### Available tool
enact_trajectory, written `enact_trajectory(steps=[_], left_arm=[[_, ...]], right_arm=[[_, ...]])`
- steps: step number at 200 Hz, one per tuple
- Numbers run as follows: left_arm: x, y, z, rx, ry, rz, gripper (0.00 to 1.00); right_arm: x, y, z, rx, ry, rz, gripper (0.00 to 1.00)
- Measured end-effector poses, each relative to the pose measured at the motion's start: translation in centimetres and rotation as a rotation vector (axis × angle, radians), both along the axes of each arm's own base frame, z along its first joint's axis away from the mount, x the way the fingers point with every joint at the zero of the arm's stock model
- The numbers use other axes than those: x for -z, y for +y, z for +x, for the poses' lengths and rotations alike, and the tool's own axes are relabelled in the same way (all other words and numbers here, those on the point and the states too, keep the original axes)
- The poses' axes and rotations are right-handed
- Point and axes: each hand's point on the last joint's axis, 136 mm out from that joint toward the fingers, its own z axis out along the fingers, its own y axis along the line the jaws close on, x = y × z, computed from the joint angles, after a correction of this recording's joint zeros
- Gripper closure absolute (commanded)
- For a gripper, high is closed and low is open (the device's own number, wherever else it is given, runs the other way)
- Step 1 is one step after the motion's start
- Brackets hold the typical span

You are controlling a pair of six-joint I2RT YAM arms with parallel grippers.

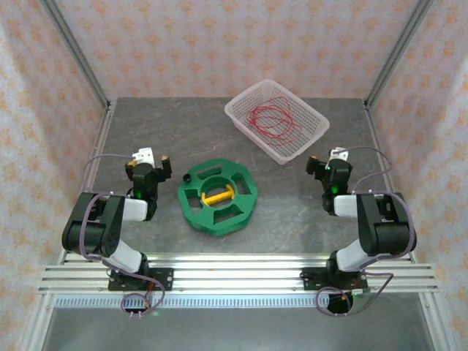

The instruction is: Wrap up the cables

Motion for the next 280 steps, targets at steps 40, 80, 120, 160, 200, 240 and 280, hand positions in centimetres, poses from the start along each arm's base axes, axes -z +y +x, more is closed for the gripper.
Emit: enact_trajectory(steps=[40,80,120,160,200,240,280], left_arm=[[0.0,0.0,0.0,0.0,0.0,0.0,0.0],[0.0,0.0,0.0,0.0,0.0,0.0,0.0],[0.0,0.0,0.0,0.0,0.0,0.0,0.0],[0.0,0.0,0.0,0.0,0.0,0.0,0.0],[0.0,0.0,0.0,0.0,0.0,0.0,0.0],[0.0,0.0,0.0,0.0,0.0,0.0,0.0],[-0.6,-0.2,-1.2,-0.041,-0.01,0.042,0.0]], right_arm=[[0.0,0.0,0.0,0.0,0.0,0.0,0.01],[0.0,0.0,0.0,0.0,0.0,0.0,0.01],[0.0,0.0,0.0,0.0,0.0,0.0,0.01],[0.0,0.0,0.0,0.0,0.0,0.0,0.01],[0.0,0.0,0.0,0.0,0.0,0.0,0.01],[0.0,0.0,0.0,0.0,0.0,0.0,0.01],[-0.9,0.4,-0.5,-0.001,0.001,-0.007,0.01]])
